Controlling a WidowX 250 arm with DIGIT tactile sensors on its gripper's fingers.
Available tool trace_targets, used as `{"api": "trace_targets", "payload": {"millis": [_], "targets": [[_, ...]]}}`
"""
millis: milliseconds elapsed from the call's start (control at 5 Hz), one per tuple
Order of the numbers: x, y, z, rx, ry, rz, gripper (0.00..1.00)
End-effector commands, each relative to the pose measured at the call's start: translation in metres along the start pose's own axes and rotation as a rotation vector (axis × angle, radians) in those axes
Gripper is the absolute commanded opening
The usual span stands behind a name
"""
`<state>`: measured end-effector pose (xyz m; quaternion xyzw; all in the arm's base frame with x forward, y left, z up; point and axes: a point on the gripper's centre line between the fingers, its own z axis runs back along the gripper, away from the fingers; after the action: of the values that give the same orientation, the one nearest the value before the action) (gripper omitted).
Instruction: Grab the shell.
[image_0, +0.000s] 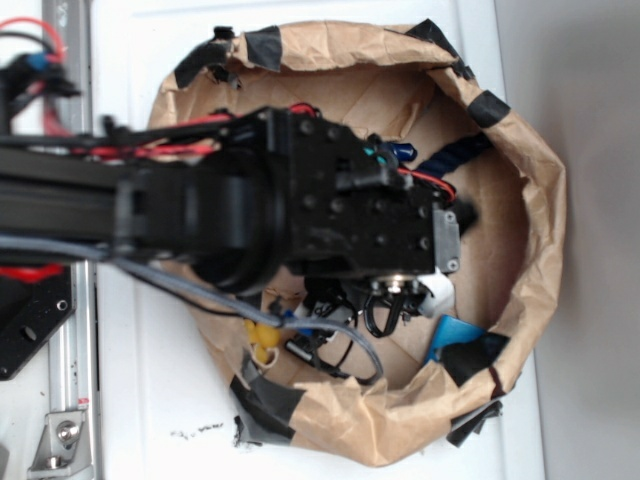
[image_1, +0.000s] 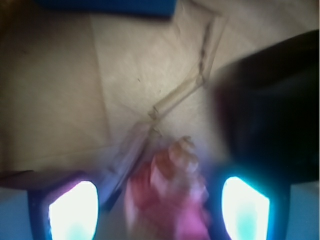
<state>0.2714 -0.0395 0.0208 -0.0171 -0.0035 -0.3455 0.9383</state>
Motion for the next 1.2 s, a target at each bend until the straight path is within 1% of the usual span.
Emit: {"api": "trace_targets", "payload": {"millis": [0,200,400,600,800,1000], "targets": [[-0.025,0.031,-0.001,0.005,0.030,0.058,1.00],[-0.022,0.022,-0.003,0.018,0.053,0.037,0.92],[-0.022,0.015,-0.004,0.008,0.048,0.053,0.00],[-0.019,0.014,0.006,0.024,0.046,0.074,0.00],[-0.012,0.015,0.041,0.073,0.013,0.128,0.00],[-0.005,0.023,0.091,0.133,0.004,0.379,0.00]]}}
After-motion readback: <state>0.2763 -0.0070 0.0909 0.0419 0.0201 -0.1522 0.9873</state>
